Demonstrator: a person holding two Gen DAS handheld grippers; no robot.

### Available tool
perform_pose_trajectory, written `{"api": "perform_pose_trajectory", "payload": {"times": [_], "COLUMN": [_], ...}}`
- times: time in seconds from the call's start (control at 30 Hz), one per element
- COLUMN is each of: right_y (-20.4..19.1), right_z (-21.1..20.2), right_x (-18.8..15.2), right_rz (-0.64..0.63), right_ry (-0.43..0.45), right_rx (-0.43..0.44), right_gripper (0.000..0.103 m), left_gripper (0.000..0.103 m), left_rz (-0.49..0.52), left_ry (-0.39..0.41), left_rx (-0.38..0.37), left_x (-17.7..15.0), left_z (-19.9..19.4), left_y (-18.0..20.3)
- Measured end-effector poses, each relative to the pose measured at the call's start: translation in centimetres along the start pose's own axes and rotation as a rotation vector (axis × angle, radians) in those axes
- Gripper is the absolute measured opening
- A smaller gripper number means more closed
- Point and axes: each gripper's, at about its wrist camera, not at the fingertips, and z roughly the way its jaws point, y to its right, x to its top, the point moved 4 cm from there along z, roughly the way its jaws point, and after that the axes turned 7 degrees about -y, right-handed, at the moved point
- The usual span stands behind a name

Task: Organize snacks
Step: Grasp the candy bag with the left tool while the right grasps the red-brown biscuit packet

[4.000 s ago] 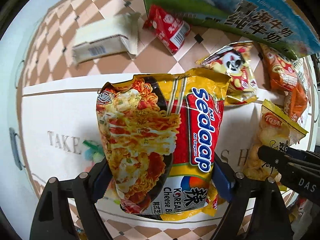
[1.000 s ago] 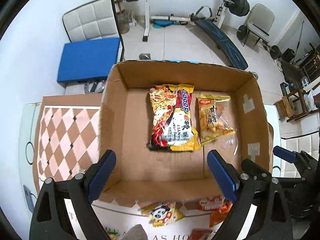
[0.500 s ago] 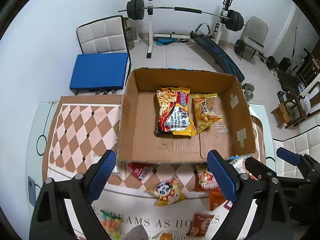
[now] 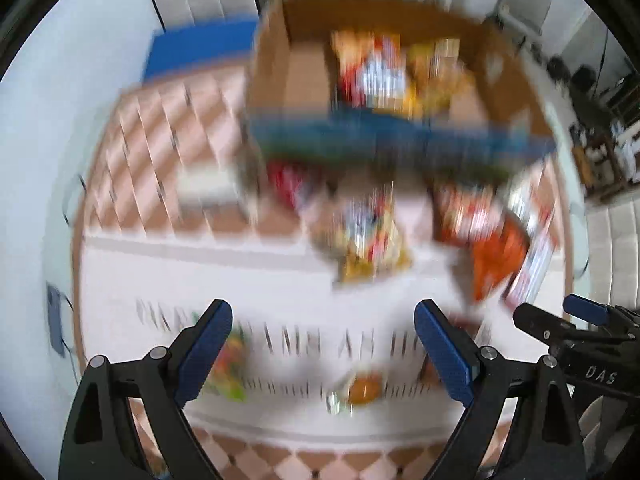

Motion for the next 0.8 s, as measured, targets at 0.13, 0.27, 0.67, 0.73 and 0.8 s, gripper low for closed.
{"api": "perform_pose_trajectory", "payload": {"times": [0.13, 0.27, 0.67, 0.73, 0.8], "right_y": [1.0, 1.0, -3.4, -3.8, -4.2], "right_z": [5.4, 8.7, 12.4, 12.2, 11.7], "right_x": [-2.7, -3.5, -5.3, -5.3, -5.1], "right_rz": [0.066, 0.11, -0.057, -0.076, -0.078], "right_ry": [-0.101, -0.142, -0.133, -0.133, -0.128], "right_rx": [0.028, 0.039, -0.183, -0.168, -0.141], "right_gripper": [0.096, 0.096, 0.058, 0.058, 0.058], "left_gripper": [0.093, 0.093, 0.093, 0.093, 0.093], "left_rz": [-0.006, -0.055, -0.245, -0.285, -0.32], "left_ry": [-0.111, -0.165, -0.142, -0.149, -0.155], "left_rx": [-0.002, 0.014, 0.031, 0.019, 0.001], "left_x": [-3.2, -4.9, -7.1, -7.7, -7.9], "left_z": [4.4, 6.9, 6.4, 6.4, 6.8], "left_y": [-0.2, -1.7, -9.8, -11.3, -12.6]}}
